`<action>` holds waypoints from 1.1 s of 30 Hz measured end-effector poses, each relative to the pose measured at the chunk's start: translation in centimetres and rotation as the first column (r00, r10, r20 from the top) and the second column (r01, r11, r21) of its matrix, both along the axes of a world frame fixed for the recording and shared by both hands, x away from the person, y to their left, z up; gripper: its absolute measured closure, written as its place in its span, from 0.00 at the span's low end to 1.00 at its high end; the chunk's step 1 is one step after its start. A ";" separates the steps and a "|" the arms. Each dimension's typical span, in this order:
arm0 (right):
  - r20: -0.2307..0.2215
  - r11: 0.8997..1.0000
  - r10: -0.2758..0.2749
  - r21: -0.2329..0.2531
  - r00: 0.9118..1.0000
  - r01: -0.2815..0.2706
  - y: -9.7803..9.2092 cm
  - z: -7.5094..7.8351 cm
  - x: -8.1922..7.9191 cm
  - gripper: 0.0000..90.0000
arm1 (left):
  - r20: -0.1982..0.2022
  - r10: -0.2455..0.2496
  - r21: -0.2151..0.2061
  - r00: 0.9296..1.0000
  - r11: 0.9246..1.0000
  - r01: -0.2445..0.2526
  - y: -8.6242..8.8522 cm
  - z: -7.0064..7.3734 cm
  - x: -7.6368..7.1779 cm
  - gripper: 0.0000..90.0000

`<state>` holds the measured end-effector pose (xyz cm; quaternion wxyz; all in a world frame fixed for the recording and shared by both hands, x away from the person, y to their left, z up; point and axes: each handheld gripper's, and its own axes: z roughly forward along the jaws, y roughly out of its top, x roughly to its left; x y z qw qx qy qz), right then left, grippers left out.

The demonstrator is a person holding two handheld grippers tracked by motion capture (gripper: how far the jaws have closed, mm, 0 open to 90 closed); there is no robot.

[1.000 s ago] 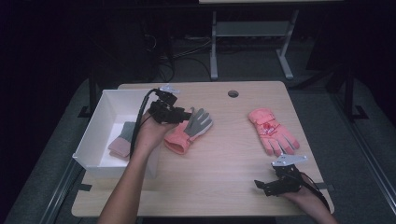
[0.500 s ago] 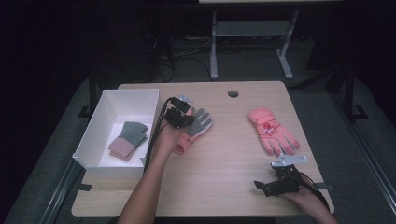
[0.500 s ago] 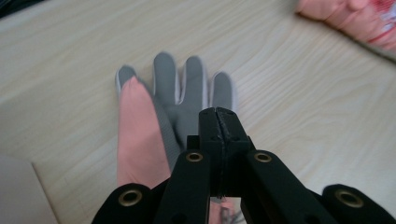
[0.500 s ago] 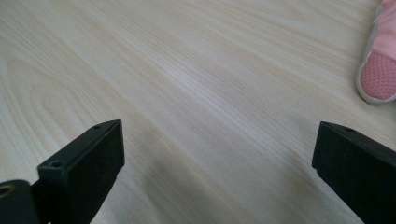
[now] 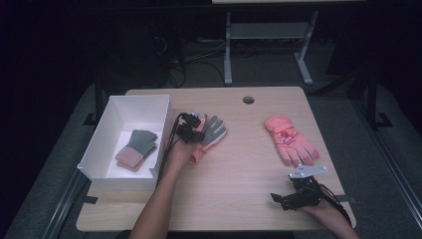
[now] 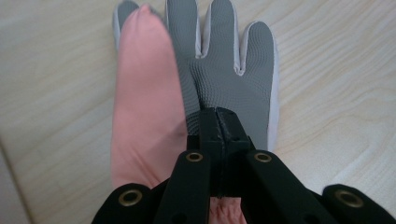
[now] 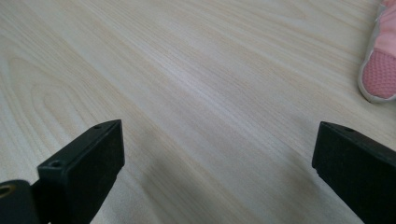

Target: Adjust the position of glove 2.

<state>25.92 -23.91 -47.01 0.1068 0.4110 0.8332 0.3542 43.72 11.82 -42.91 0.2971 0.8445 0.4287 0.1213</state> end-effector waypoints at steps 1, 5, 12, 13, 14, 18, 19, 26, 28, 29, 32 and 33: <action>-0.001 1.000 -0.002 0.000 1.000 0.002 0.0 0.0 0.0 0.02 | -0.003 -0.006 -0.002 1.000 1.000 0.006 0.0 -0.1 -0.1 1.00; 0.001 1.000 -0.002 -0.002 1.000 0.002 -0.1 0.0 0.0 0.02 | -0.028 -0.029 -0.036 0.999 0.999 0.028 -0.4 -0.1 -0.6 1.00; 0.004 1.000 0.001 -0.005 1.000 -0.001 0.0 0.1 0.0 0.02 | -0.049 -0.099 -0.061 0.994 0.993 0.096 -1.5 -0.3 -2.0 1.00; 0.003 1.000 0.002 -0.008 1.000 -0.002 0.0 0.1 0.0 0.02 | -0.049 -0.099 -0.061 0.994 0.993 0.096 -1.5 -0.3 -2.0 1.00; 0.003 1.000 0.000 -0.008 1.000 0.000 0.0 0.1 0.0 0.02 | -0.052 -0.114 -0.054 0.992 0.992 0.111 -1.5 -0.2 -2.1 1.00; 0.004 1.000 -0.002 -0.002 1.000 0.002 0.0 0.1 -0.1 0.02 | -0.076 -0.158 -0.091 0.985 0.984 0.151 -2.0 -0.3 -3.2 1.00; 0.004 1.000 -0.002 -0.002 1.000 0.002 0.0 0.1 -0.1 0.02 | -0.076 -0.158 -0.091 0.985 0.984 0.151 -2.0 -0.3 -3.2 1.00; 0.008 1.000 0.002 -0.008 1.000 -0.001 0.0 0.1 0.0 0.02 | -0.091 -0.238 -0.122 0.967 0.966 0.226 -3.6 -0.3 -5.4 1.00; 0.006 1.000 0.002 -0.012 1.000 -0.002 0.0 0.1 0.0 0.02 | -0.094 -0.246 -0.138 0.965 0.963 0.232 -3.9 -0.3 -5.7 1.00; 0.008 1.000 0.001 -0.009 1.000 -0.001 0.0 0.1 0.0 0.02 | -0.109 -0.282 -0.138 0.953 0.954 0.267 -4.2 -0.3 -6.3 1.00; 0.015 1.000 0.005 -0.007 1.000 -0.005 0.0 0.1 0.0 0.02 | -0.106 -0.312 -0.162 0.944 0.942 0.294 -5.0 -0.4 -7.2 1.00; 0.012 1.000 0.005 -0.009 1.000 -0.005 0.0 0.1 0.0 0.02 | -0.109 -0.328 -0.174 0.938 0.936 0.307 -5.1 -0.4 -7.3 1.00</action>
